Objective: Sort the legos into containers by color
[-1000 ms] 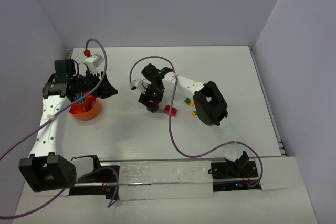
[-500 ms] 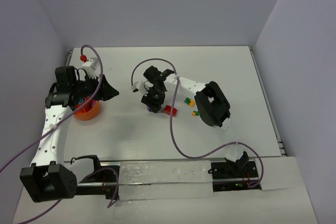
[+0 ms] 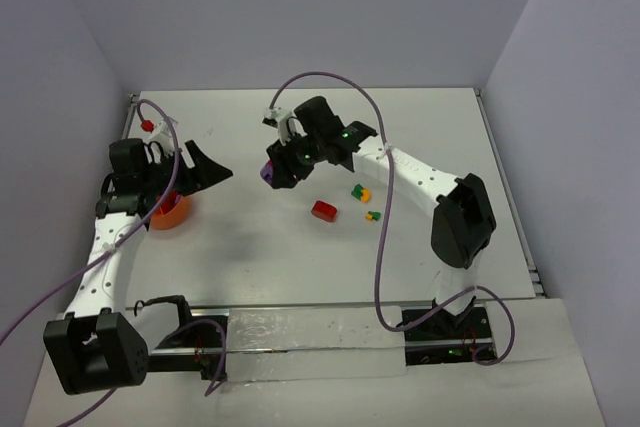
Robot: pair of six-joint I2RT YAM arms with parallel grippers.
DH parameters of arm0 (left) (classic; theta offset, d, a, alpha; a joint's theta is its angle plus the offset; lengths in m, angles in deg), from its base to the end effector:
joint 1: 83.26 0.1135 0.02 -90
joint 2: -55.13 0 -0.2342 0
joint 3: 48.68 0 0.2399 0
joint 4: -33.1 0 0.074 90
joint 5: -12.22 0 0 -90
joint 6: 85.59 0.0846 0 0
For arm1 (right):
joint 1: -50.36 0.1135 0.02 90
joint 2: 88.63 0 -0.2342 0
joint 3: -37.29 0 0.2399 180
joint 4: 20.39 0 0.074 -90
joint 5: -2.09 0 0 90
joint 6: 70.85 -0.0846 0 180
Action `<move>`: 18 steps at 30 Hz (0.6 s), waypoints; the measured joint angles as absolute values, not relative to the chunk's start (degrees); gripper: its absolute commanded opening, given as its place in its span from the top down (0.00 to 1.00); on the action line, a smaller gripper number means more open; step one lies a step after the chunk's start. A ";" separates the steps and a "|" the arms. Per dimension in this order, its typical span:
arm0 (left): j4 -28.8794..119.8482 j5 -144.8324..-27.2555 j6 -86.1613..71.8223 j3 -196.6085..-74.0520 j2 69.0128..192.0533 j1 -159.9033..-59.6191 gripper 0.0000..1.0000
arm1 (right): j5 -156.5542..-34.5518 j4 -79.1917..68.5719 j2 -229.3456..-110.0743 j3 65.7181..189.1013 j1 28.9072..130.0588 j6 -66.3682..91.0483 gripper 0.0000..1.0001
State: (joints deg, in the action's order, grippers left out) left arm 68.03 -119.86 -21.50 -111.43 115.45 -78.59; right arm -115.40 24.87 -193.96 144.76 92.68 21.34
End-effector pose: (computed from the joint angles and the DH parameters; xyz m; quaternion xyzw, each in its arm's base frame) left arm 0.2628 -0.0354 0.2536 -0.0492 0.8348 -0.3921 0.3832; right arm 0.2920 0.3187 0.2464 -0.4250 0.7890 0.3373 0.2882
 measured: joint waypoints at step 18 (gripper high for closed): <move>55.84 -126.05 -35.60 -111.24 122.37 -88.44 0.23 | -111.22 20.22 -193.25 143.90 96.81 14.77 1.00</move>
State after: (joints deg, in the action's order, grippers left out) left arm 55.84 -126.05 -35.60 -111.24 122.37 -88.44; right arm -111.22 20.22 -193.25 143.90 96.81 14.77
